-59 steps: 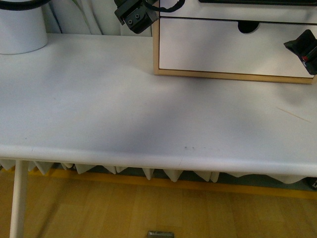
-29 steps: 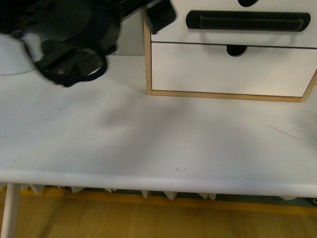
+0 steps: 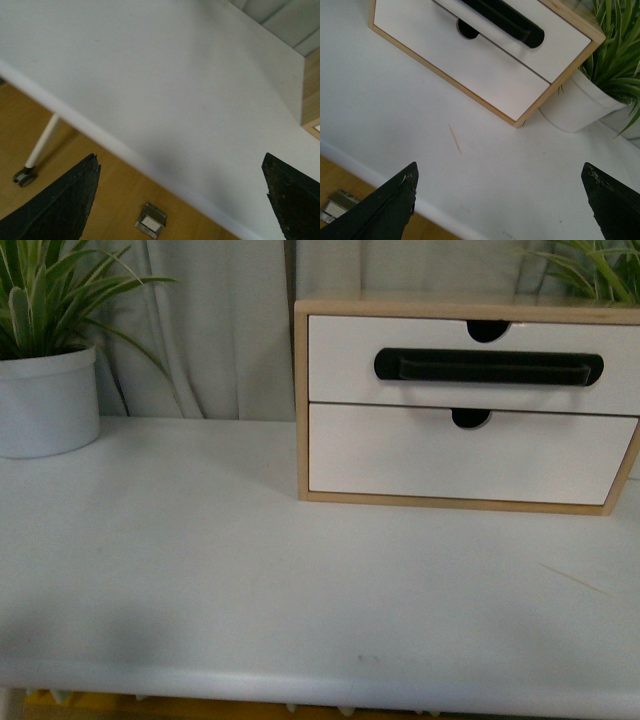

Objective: Close drawer sideways

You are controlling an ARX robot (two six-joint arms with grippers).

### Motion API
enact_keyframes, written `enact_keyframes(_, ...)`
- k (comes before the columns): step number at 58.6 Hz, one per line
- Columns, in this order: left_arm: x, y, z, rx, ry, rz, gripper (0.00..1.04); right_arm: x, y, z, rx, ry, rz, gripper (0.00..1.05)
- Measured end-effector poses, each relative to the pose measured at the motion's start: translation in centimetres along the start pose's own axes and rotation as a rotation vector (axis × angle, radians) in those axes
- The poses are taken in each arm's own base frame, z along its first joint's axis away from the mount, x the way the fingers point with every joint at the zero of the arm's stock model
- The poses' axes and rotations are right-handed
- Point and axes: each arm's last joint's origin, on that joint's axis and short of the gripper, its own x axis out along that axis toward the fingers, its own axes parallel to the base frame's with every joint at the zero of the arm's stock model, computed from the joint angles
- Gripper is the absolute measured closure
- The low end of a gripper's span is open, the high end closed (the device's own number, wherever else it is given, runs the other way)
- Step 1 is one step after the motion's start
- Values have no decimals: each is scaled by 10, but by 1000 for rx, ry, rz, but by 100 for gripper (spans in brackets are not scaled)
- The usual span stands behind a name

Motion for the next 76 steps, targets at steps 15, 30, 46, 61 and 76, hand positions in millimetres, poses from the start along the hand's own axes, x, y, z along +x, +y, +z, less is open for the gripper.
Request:
enact_keyframes(15, -22, 30, -6, -58, -37, 49, 7, -25, 18, -18, 60, -37, -46, 9)
enact_keyframes(30, -24, 45, -6, 332, -313, -402, 49, -29, 19, -23, 365, -174, -230, 39)
enact_keyframes(46, -25, 56, -18, 431, -343, -372, 100, -26, 25, -33, 477, -182, -220, 98)
enact_keyframes(61, -29, 59, -21, 439, -348, -371, 101, -23, 31, -44, 480, -181, -220, 103)
enact_keyframes(76, -34, 64, -26, 446, -321, -365, 101, -23, 31, -44, 480, -183, -221, 103)
